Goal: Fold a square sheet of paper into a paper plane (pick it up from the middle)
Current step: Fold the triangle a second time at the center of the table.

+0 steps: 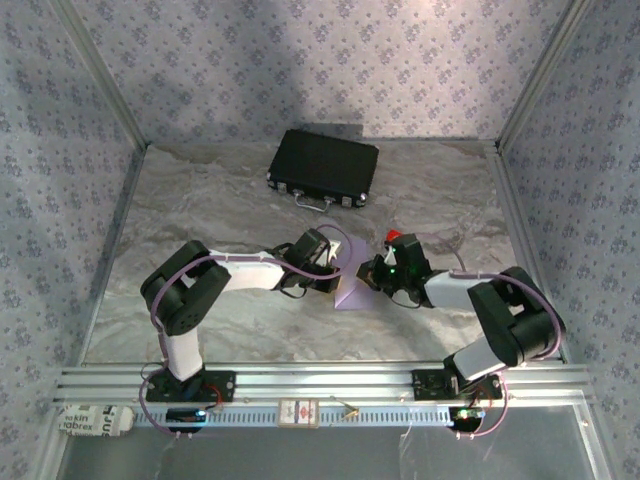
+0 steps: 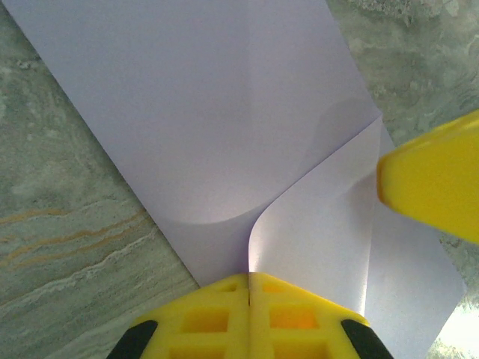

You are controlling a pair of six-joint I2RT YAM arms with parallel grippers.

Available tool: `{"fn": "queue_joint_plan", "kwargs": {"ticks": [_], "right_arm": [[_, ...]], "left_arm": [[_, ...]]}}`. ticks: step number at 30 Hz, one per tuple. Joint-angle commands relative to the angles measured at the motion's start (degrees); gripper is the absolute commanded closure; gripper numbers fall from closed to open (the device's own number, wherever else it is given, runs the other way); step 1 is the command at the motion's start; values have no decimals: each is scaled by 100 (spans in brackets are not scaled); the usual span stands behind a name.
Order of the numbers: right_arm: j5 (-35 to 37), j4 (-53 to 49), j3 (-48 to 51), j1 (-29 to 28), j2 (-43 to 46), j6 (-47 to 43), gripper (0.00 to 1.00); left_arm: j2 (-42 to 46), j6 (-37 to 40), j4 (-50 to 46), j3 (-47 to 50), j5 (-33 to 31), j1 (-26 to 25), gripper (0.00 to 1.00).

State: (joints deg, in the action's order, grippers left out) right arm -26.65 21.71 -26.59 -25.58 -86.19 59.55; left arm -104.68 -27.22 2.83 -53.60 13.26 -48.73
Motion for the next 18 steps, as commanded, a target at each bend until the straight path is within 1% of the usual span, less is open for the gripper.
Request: {"fn": "queue_joint_plan", "kwargs": {"ticks": [1, 6, 11, 18], "right_arm": [[-154, 157, -115, 18, -312, 11, 100], [125, -15, 119, 75, -548, 47, 100], [-52, 144, 138, 136, -410, 28, 100], [-243, 105, -30, 513, -173, -69, 100]], "left_arm": [[-175, 29, -426, -10, 36, 18, 98], [-180, 88, -485, -48, 36, 16, 98], [-193, 70, -480, -45, 61, 19, 98], [-189, 72, -503, -52, 63, 21, 98]]}}
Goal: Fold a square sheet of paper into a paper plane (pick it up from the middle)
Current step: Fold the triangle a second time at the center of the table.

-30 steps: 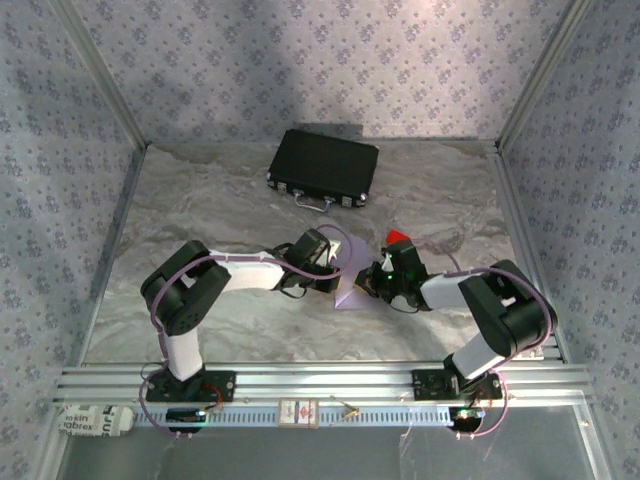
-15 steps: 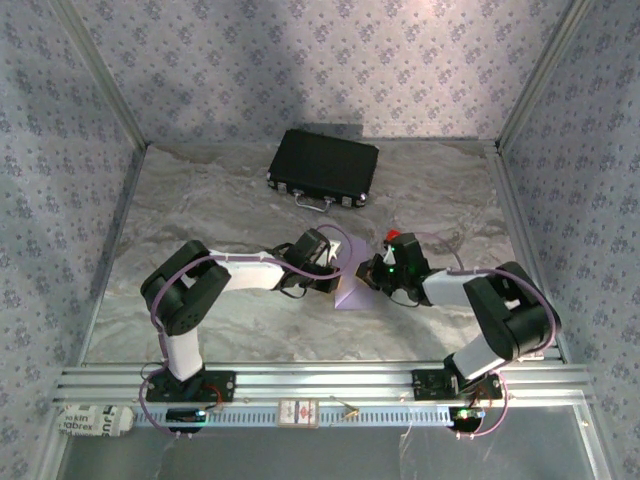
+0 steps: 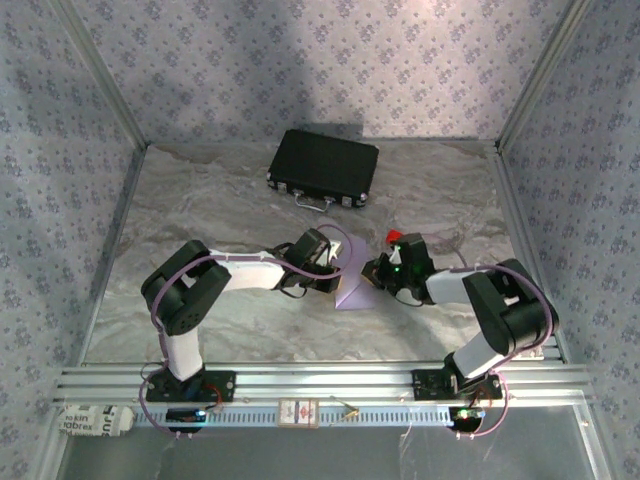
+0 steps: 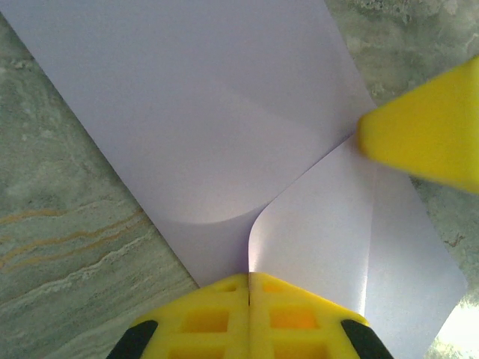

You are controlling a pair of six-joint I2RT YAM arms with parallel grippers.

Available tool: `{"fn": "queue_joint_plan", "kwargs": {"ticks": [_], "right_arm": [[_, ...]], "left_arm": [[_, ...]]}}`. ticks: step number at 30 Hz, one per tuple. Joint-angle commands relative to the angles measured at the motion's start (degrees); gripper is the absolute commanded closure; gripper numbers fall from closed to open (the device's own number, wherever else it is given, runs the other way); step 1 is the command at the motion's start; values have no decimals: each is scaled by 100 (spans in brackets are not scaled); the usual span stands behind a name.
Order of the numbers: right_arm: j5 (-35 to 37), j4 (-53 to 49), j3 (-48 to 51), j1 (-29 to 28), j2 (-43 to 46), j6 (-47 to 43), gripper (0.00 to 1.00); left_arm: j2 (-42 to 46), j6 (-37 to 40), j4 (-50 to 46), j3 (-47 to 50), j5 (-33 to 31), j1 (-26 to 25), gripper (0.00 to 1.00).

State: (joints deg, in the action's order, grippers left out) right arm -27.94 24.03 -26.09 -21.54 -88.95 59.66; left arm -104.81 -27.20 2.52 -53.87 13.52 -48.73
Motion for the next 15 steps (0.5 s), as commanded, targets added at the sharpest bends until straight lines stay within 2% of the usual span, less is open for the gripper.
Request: {"fn": "queue_joint_plan", "kwargs": {"ticks": [1, 9, 15], "right_arm": [[-132, -127, -83, 159, 53, -94, 100], [6, 31, 127, 231, -417, -72, 100], [106, -482, -39, 203, 46, -252, 100]], "left_arm": [[-175, 66, -462, -27, 41, 21, 98], [-194, 74, -454, -45, 54, 21, 98], [-162, 101, -490, -28, 32, 21, 98]]}}
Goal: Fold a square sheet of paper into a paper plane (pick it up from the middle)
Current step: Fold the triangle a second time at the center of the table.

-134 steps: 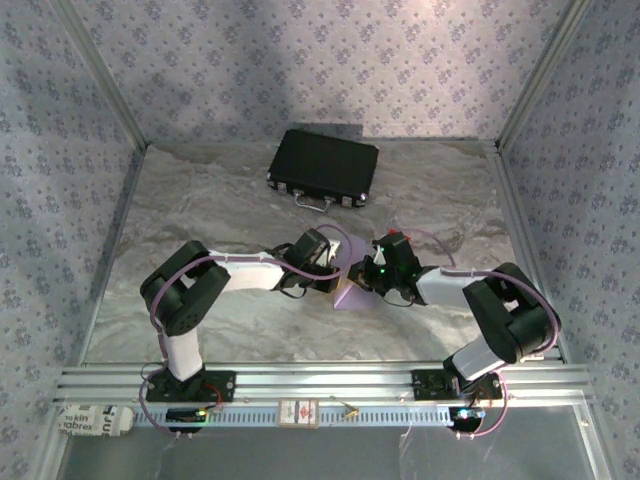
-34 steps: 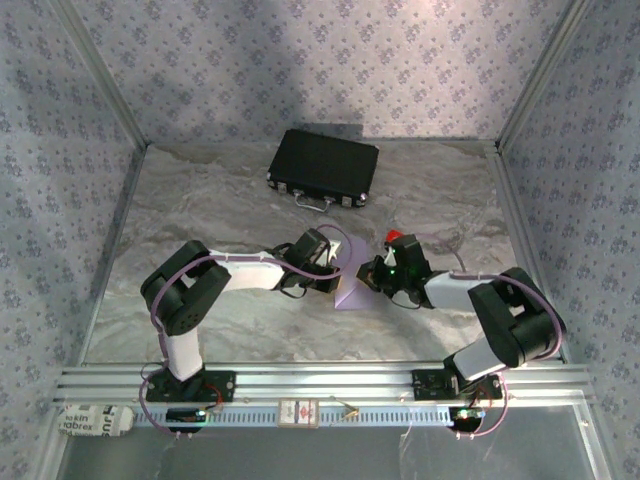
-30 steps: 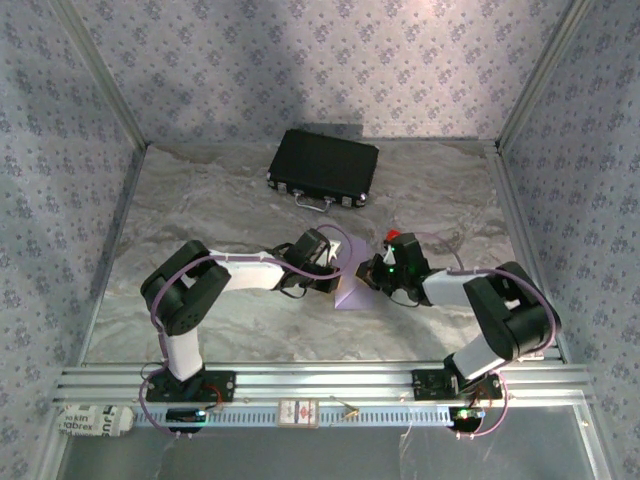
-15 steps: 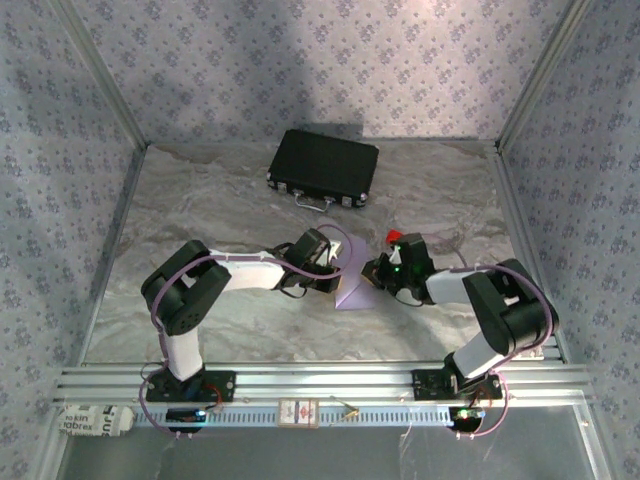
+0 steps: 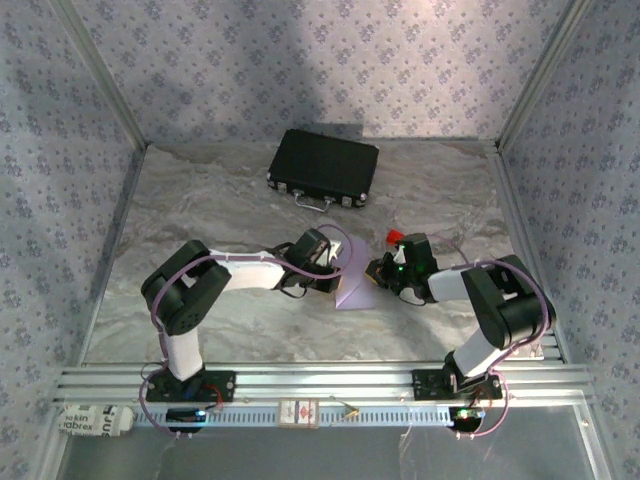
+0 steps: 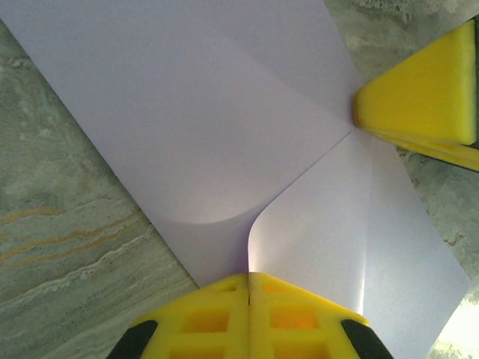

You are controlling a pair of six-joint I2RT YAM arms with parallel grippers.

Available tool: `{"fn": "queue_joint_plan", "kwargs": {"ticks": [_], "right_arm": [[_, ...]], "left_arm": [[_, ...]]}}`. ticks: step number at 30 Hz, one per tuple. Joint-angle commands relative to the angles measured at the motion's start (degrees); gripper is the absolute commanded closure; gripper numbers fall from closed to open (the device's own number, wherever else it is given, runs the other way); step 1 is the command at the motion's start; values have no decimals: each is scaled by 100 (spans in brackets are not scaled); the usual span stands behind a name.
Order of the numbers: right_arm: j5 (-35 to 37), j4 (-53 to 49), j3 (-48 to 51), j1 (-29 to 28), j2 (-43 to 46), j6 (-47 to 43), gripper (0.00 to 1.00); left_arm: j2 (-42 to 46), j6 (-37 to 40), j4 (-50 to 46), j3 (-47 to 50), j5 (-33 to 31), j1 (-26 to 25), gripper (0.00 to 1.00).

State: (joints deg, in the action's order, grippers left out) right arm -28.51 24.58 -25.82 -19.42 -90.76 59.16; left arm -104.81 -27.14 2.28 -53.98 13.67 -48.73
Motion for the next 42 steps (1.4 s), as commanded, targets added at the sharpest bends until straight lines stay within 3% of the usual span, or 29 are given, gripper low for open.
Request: {"fn": "queue_joint_plan", "kwargs": {"ticks": [1, 6, 14, 28, 39, 42], "right_arm": [[162, -652, -105, -17, 371, -246, 100], [35, -700, -174, -192, 720, -231, 100], [65, -225, -74, -706, 414, 95, 99], [349, -134, 434, -684, -11, 76, 100], [366, -226, 394, -668, 30, 10, 100], [379, -225, 383, -668, 30, 26, 100]], "left_arm": [[-160, 86, -466, -13, 12, 18, 98], [-153, 69, -440, -4, 13, 15, 98], [-180, 86, -458, -17, 2, 14, 98], [-132, 59, -498, -77, 15, 20, 97], [428, -70, -1221, -599, -114, 47, 71], [532, -105, -1458, -730, -110, 64, 68]]}}
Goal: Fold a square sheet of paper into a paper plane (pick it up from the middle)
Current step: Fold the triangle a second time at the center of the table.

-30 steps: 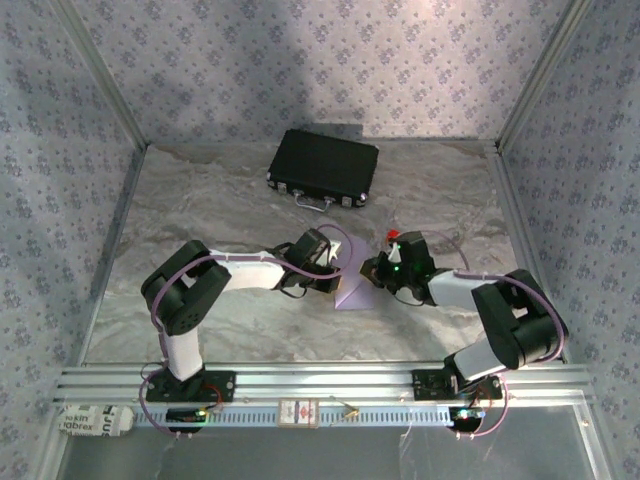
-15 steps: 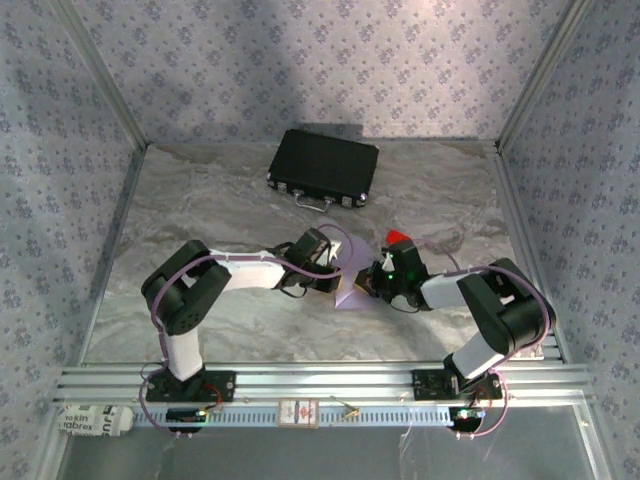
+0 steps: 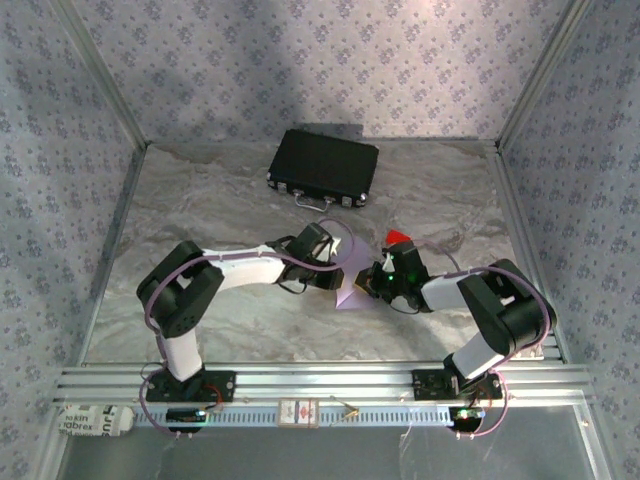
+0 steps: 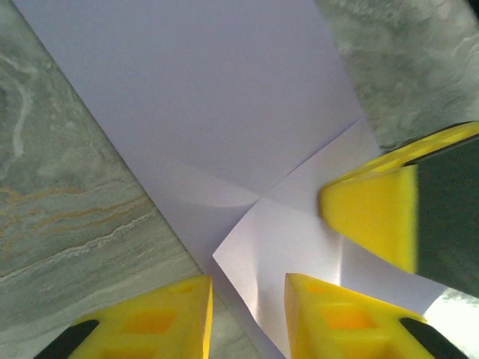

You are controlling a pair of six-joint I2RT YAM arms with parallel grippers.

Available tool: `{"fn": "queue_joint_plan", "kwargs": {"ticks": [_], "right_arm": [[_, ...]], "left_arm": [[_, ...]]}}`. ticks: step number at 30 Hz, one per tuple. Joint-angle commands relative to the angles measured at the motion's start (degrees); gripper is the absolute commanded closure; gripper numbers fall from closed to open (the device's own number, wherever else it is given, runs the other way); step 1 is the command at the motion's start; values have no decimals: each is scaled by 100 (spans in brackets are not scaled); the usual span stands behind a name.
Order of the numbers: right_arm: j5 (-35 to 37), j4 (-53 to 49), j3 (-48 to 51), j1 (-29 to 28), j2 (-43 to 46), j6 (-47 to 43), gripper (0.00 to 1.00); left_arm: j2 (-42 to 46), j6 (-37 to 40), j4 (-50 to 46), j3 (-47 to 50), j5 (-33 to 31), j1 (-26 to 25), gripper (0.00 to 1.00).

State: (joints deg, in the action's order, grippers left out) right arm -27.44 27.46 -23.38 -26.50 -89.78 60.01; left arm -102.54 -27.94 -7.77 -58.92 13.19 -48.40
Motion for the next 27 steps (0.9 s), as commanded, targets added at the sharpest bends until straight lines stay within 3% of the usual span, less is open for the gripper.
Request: {"fn": "queue_joint_plan", "kwargs": {"ticks": [1, 3, 8, 14, 27], "right_arm": [[274, -514, 132, 44, -61, -59, 100], [285, -513, 139, 40, -54, -42, 100], [295, -514, 132, 40, -51, -43, 100], [301, -540, 131, 40, -49, -42, 100], [330, -636, 128, 47, 52, -53, 100]], "left_arm": [[328, -48, -511, -260, -47, 35, 68], [379, -103, -522, -278, 109, 27, 70], [429, -371, -182, -229, 976, 6, 88], [39, -636, -222, -510, 2079, -98, 91], [-552, -764, -349, -635, 2286, -170, 91]]}}
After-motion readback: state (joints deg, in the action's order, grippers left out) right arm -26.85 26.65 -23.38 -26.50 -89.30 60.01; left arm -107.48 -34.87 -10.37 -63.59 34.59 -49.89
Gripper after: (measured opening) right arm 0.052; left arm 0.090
